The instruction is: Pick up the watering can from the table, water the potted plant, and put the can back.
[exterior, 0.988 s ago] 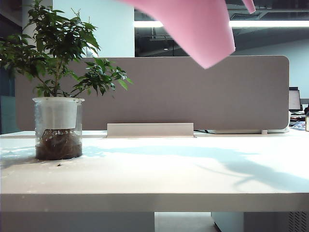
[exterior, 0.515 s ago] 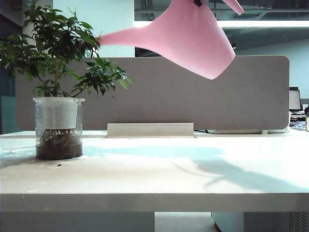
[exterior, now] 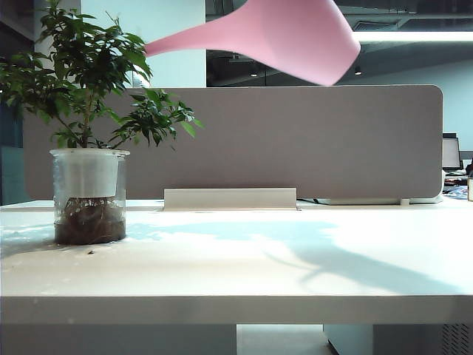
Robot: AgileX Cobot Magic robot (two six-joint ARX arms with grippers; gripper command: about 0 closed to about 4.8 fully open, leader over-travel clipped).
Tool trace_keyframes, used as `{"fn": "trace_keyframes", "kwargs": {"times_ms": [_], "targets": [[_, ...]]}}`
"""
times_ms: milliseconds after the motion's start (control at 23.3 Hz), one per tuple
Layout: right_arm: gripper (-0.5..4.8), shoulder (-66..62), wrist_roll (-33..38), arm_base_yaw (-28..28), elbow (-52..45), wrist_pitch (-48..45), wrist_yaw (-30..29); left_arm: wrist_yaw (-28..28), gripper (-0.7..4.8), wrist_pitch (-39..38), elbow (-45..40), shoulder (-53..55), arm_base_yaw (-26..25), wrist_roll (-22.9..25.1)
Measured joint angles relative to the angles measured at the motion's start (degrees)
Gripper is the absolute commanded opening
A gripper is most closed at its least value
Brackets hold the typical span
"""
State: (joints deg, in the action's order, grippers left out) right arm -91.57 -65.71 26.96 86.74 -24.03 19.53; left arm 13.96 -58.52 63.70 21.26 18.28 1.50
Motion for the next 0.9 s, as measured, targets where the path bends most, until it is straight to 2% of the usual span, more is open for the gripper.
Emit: {"fn": "trace_keyframes", "kwargs": {"times_ms": [386,902], "targets": [[-0.06,-2.4,-5.1,0.5,5.3,0.2,-1.3,0.0,-0.05,0.0,0.0,0.0,0.0,0.0],[-0.06,-2.9,-7.8,1.6,5.5,1.0,-3.1,0.0,-0.05,0.0,0.0,0.0,0.0,0.0]]}}
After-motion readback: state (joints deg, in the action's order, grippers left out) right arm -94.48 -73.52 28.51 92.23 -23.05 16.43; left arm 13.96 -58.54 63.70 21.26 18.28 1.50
